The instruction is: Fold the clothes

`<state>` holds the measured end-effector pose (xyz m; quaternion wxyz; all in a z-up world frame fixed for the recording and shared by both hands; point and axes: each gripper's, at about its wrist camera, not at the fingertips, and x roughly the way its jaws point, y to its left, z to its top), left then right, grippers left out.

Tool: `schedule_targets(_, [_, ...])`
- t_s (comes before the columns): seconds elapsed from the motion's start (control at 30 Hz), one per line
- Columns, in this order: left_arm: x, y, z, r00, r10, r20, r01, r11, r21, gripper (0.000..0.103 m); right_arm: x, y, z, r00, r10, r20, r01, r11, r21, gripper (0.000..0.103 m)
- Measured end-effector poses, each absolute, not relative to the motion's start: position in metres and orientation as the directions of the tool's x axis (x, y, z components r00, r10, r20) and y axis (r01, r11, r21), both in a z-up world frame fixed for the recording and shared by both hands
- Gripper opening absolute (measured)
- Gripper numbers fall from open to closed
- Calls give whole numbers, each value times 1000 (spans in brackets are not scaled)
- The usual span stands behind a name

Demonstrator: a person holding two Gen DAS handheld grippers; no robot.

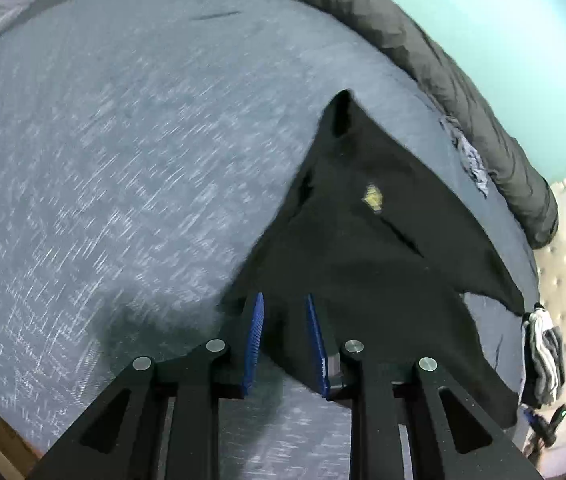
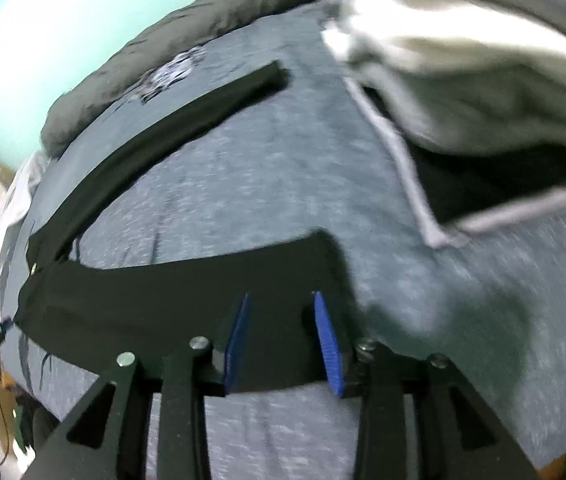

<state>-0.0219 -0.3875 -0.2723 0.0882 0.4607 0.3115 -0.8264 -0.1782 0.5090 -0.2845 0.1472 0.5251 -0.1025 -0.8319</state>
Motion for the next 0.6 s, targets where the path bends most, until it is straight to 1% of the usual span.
schedule_targets(0.07, [-31,-370,-265,-571,145,-808,407,-805,-432,29,-186,485,-283,-390,-369,-844,183,-929,321,36])
schedule_targets(0.27, [-57,-311,-257,-614,171,-770,323,-836,-443,30,-201,400,-280,-332,-424,-842,339,-887,313,36])
schedule_targets(0.43, [-73,-256,-277,-627,224,-746,275,-832,-482,30,-203,325,-289,-269,-463,-844,456,-834,311,36])
schedule_targets(0.6, [-82,-216,-306,-623,239,-745,249,-842,-478,30,-201,258,-311,-196,-443,-875,560,-783,271,36])
